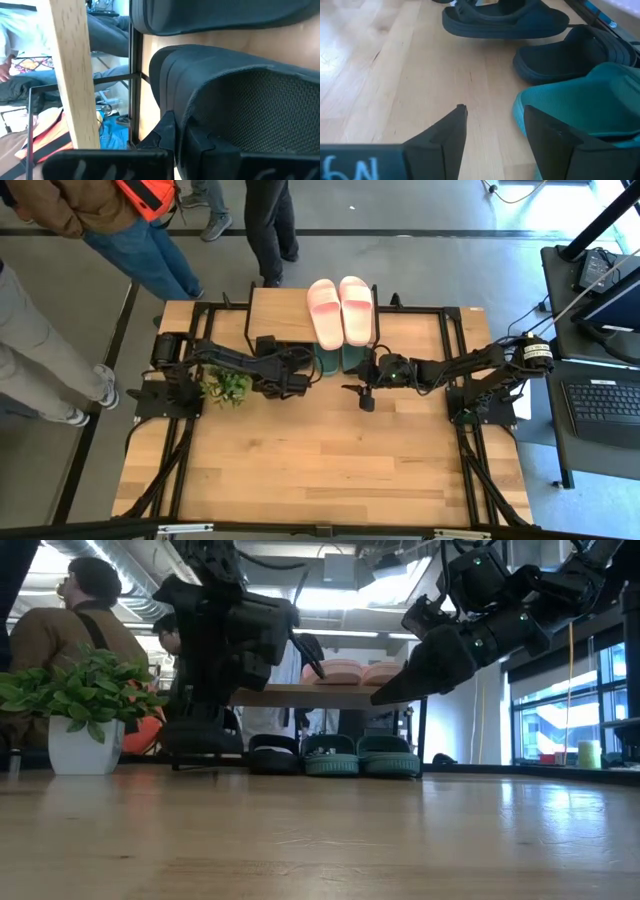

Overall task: Pick and place slides into the shelf
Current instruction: Put the black slide under the shelf

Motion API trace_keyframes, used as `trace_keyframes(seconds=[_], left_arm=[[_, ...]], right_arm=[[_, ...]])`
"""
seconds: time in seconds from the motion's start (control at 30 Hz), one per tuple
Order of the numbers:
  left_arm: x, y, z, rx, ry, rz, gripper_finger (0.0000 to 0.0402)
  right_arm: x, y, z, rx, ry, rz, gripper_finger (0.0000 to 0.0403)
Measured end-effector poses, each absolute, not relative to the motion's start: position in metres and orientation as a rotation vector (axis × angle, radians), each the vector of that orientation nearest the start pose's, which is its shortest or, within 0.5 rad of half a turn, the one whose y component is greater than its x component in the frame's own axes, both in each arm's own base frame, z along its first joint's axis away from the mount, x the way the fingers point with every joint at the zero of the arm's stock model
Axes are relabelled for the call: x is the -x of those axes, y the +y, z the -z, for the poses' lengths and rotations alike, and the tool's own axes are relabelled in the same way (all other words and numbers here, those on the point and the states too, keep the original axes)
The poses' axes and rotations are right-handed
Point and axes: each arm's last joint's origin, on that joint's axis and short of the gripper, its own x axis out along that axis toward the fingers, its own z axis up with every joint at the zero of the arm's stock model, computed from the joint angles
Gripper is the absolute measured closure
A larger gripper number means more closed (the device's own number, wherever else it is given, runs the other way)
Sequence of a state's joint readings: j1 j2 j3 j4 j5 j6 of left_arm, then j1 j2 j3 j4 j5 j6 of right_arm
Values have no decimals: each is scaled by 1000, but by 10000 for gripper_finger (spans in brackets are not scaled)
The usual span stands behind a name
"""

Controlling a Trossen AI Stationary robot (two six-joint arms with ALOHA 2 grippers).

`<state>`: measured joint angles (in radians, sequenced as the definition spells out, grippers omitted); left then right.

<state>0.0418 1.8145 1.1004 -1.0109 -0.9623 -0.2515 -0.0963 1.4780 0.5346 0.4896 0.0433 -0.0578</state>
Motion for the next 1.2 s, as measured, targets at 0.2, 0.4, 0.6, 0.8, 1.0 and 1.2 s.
trace_keyframes(seconds=[0.2, 0.4, 0.6, 0.8, 1.0, 1.2], left_arm=[[-292, 48, -152, -638, 1471, -912, 399], [-283, 59, -134, -638, 1490, -896, 398], [-286, 66, -131, -660, 1480, -875, 399], [-288, 74, -131, -666, 1483, -871, 399], [-286, 80, -132, -662, 1489, -900, 398], [-286, 82, -132, -675, 1481, -920, 393]], right_arm=[[-273, -28, -161, 44, 458, 124, 206], [-273, -28, -161, 48, 458, 123, 206], [-273, -29, -161, 57, 456, 160, 206], [-274, -29, -162, 59, 445, 169, 206], [-274, -29, -162, 50, 443, 171, 206], [-274, -29, -162, 47, 444, 171, 206]])
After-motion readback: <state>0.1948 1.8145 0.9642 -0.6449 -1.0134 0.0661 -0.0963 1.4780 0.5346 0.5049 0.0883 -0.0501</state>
